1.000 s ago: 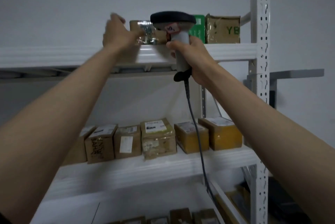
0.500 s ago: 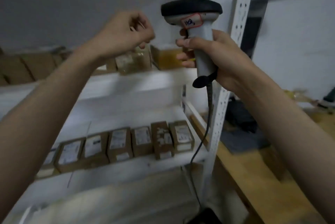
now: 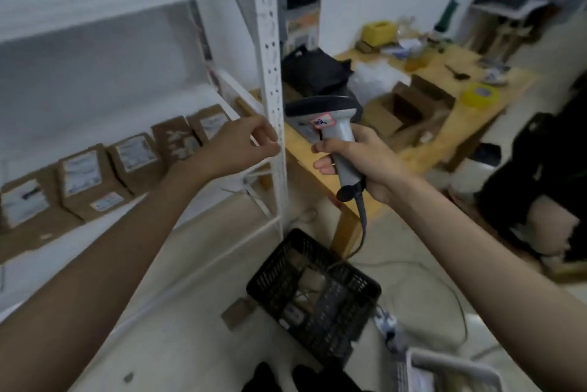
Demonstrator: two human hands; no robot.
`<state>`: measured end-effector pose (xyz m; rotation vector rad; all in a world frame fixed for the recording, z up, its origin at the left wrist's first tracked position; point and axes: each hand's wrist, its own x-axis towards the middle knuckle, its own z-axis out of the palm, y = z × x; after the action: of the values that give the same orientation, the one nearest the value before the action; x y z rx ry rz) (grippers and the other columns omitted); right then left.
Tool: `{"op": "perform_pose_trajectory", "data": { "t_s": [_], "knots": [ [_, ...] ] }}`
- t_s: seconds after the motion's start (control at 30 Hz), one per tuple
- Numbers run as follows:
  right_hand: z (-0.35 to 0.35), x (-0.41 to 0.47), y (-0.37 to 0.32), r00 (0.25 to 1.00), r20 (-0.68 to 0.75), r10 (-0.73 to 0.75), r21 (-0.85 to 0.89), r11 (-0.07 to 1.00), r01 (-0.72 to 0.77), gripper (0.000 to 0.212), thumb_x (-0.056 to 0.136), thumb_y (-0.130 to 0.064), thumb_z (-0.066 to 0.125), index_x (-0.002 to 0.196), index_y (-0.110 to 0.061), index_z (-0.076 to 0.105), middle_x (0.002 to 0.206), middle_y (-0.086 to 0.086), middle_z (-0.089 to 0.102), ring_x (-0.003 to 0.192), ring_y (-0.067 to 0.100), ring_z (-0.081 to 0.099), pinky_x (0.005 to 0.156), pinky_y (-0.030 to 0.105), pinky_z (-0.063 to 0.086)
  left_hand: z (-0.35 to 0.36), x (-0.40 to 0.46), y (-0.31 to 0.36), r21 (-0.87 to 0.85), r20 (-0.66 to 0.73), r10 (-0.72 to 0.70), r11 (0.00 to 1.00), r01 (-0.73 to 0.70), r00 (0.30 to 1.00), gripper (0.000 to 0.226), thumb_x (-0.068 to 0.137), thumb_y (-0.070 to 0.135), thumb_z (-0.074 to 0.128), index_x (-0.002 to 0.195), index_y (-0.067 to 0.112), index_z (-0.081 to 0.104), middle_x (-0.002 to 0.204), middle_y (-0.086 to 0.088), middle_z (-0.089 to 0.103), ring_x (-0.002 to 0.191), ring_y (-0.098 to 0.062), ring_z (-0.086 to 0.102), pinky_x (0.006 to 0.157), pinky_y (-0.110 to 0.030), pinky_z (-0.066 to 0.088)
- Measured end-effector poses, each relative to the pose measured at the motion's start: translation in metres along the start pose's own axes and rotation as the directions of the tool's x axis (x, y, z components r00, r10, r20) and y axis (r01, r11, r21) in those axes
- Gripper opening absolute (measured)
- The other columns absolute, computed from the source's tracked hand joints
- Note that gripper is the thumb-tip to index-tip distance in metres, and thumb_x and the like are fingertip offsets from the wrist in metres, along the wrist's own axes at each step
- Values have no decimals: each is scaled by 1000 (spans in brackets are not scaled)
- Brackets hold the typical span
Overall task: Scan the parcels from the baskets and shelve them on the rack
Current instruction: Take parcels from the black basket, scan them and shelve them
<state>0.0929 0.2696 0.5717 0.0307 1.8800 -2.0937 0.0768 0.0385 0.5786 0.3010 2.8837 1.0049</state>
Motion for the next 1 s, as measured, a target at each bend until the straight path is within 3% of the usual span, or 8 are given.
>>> {"op": "perform_pose_trajectory", "data": {
  "t_s": [0.1,0.2,0.33,0.57,0.7,0.83,1.0],
  "knots": [
    [-16,-14,43,990,-108,94,64,994,-87,30,94,3,63,124,0,57,92,13,67,65,19,68,66,27,61,44,3,-14,-37,124,16,999,-12,992,12,90,37,72,95,29,66,91,9,66,79,-2,62,62,-19,45],
    [-29,-28,92,955,-226,194,135,977,-166,30,94,3,65,123,0,57,86,12,69,65,21,68,65,28,60,92,5,-34,-94,247,36,996,-13,968,10,89,31,72,95,25,68,94,3,68,89,-13,66,78,-34,54],
    [-43,-52,171,884,-330,332,240,935,-262,24,92,2,66,115,-4,59,71,7,71,59,17,69,57,25,59,165,-4,-73,-115,423,20,993,32,906,8,90,33,72,88,34,64,86,12,68,83,-4,65,71,-24,47],
    [-67,-84,309,721,-398,568,450,805,-386,20,90,3,65,109,1,62,81,13,68,63,21,63,54,26,53,301,-48,-157,-76,647,-92,980,184,757,12,88,32,74,85,37,64,78,16,65,75,4,62,68,-23,46],
    [-81,-72,380,644,-422,638,490,758,-430,17,90,5,63,106,0,62,80,15,67,60,21,63,51,26,52,366,-54,-201,12,701,-203,962,272,684,7,92,41,67,90,36,63,91,16,64,85,1,60,65,-18,45],
    [-91,-41,459,587,-409,698,501,710,-495,10,91,5,62,95,-4,63,78,13,67,63,20,63,58,29,54,431,-49,-252,91,685,-323,927,363,653,11,97,39,62,96,28,63,94,13,63,90,-9,62,76,-31,51],
    [-94,15,573,546,-289,786,527,607,-595,3,95,0,64,97,-1,63,77,13,68,64,22,65,59,29,58,527,-42,-323,112,670,-395,891,440,629,15,101,25,55,106,21,68,114,-7,69,103,-23,63,77,-27,42]
  ]
}}
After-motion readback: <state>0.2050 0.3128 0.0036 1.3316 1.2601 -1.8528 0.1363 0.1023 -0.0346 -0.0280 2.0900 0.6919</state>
